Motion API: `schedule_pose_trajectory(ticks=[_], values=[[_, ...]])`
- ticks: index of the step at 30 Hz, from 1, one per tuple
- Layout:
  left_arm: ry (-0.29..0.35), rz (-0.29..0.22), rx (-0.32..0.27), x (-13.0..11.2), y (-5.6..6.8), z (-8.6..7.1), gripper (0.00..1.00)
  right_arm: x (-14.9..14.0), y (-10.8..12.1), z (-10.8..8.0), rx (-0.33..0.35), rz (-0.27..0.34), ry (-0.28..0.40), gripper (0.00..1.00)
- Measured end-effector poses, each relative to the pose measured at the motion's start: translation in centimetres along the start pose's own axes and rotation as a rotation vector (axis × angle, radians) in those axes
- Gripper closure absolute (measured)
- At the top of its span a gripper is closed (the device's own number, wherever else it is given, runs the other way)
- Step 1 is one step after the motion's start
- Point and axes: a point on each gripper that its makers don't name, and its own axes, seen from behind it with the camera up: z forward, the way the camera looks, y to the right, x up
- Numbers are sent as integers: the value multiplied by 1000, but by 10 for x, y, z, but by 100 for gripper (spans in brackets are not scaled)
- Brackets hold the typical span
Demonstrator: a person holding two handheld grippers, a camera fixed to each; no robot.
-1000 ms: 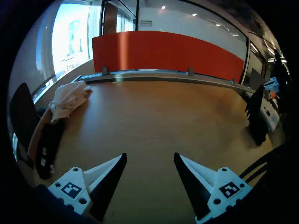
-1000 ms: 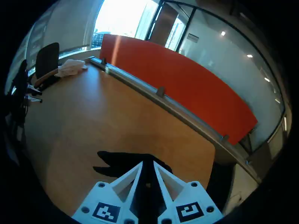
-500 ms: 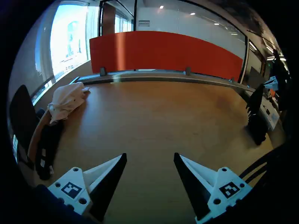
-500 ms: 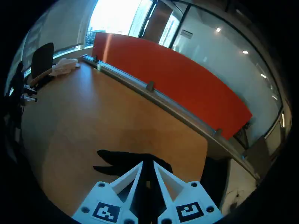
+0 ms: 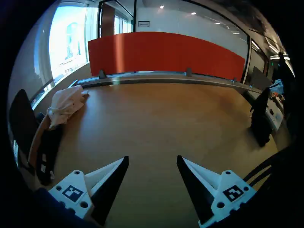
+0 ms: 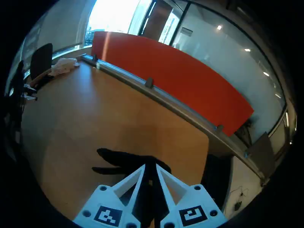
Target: Fold towel
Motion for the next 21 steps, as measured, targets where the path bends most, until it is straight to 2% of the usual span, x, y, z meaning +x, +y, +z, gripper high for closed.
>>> schedule_pose_trajectory(ticks=[8,21], values=[[-1,6,-6,-1,3,-2,7,-31,0,-9,-6,29,-32,95],[3,16,-19,0,6,-5,6,-82,-12,-28,-31,77,-78,95]])
